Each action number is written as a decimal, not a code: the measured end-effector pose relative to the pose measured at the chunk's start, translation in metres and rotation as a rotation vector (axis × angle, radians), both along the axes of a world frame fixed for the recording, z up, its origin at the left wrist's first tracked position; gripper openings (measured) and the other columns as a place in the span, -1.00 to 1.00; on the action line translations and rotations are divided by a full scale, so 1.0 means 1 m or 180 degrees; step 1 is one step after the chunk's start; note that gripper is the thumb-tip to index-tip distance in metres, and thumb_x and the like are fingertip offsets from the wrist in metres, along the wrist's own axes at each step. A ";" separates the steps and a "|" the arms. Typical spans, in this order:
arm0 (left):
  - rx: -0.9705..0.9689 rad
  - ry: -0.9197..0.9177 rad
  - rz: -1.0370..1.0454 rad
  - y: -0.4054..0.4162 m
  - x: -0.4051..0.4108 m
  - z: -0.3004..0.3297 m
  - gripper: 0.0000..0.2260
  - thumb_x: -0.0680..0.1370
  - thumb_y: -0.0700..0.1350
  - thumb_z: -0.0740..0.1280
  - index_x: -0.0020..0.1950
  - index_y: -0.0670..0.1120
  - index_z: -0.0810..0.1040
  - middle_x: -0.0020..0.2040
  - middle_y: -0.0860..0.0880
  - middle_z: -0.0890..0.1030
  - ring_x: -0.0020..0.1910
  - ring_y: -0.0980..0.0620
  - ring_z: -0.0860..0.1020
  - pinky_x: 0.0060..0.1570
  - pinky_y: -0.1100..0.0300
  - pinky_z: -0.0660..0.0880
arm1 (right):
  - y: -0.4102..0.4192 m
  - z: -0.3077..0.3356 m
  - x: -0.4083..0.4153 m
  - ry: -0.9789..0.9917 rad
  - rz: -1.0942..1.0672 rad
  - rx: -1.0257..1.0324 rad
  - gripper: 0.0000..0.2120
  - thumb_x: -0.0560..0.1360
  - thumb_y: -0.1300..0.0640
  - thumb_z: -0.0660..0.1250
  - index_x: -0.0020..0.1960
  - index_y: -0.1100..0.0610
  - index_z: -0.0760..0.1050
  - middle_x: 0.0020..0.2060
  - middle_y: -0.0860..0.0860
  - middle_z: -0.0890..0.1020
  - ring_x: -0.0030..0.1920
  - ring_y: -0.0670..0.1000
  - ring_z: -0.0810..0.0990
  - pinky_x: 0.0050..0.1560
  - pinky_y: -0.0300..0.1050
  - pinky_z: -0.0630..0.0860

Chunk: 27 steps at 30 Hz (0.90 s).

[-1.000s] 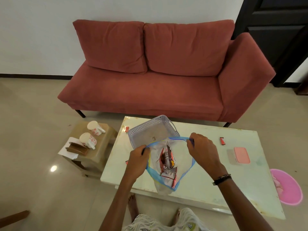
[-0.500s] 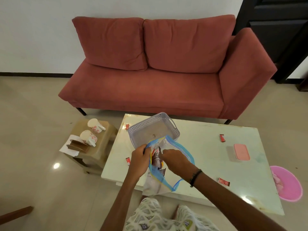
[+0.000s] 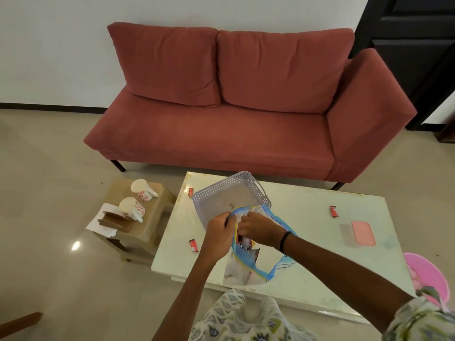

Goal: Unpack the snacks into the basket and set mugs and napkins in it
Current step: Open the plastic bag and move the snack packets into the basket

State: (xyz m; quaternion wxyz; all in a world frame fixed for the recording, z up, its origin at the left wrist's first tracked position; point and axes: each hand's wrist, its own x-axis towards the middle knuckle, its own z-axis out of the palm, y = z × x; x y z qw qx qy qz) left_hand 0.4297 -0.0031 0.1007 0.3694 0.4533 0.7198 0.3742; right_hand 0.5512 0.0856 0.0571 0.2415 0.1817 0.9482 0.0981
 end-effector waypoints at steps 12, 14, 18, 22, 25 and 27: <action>-0.0416 -0.0370 0.0354 0.064 -0.061 -0.021 -0.75 0.59 -0.20 0.11 -0.28 -0.17 0.37 -0.38 -0.07 0.38 -0.37 0.05 0.35 -0.37 0.27 0.28 | 0.044 0.086 -0.018 0.1647 -0.1776 -0.0936 -0.91 0.51 0.04 0.29 -0.04 0.05 0.47 -0.15 0.05 0.64 -0.15 0.11 0.53 -0.23 -0.11 0.29; -0.0455 -0.0464 0.0442 0.077 -0.068 -0.023 -0.74 0.59 -0.20 0.12 -0.30 -0.16 0.35 -0.40 -0.07 0.36 -0.39 0.06 0.33 -0.40 0.28 0.26 | 0.056 0.094 -0.017 0.1941 -0.2119 -0.1046 -0.90 0.47 0.00 0.34 -0.12 0.01 0.46 -0.22 0.01 0.67 -0.24 0.08 0.52 -0.25 -0.10 0.37; -0.0439 -0.0480 0.0622 0.103 -0.080 -0.025 -0.63 0.61 -0.20 0.11 -0.42 -0.12 0.29 -0.45 -0.04 0.35 -0.43 0.07 0.32 -0.44 0.25 0.24 | 0.073 0.097 -0.021 0.2485 -0.2693 -0.1017 -0.88 0.44 0.04 0.37 -0.17 0.03 0.44 -0.31 -0.06 0.65 -0.25 0.10 0.58 -0.24 -0.08 0.44; -0.0383 -0.0620 0.0859 0.126 -0.092 -0.027 -0.61 0.60 -0.21 0.12 -0.46 -0.12 0.27 -0.49 -0.08 0.34 -0.46 0.02 0.31 -0.45 0.20 0.22 | 0.091 0.100 -0.026 0.3145 -0.3060 -0.0813 -0.83 0.42 0.05 0.41 -0.22 0.02 0.42 -0.39 -0.06 0.62 -0.31 0.07 0.55 -0.31 -0.16 0.36; -0.0355 -0.0697 0.1094 0.141 -0.102 -0.030 -0.60 0.60 -0.20 0.13 -0.46 -0.11 0.27 -0.49 -0.09 0.34 -0.46 -0.01 0.31 -0.44 0.14 0.20 | 0.108 0.107 -0.026 0.3549 -0.3317 -0.0545 -0.85 0.42 0.05 0.42 -0.20 0.04 0.46 -0.39 -0.04 0.59 -0.31 0.09 0.52 -0.33 -0.14 0.34; -0.0321 -0.0662 0.1235 0.150 -0.109 -0.036 -0.59 0.60 -0.18 0.14 -0.47 -0.12 0.29 -0.50 -0.09 0.35 -0.44 -0.05 0.33 -0.42 0.12 0.21 | 0.123 0.111 -0.024 0.3719 -0.3374 -0.0374 -0.85 0.43 0.06 0.42 -0.20 0.03 0.44 -0.31 -0.01 0.66 -0.25 0.10 0.57 -0.28 -0.14 0.38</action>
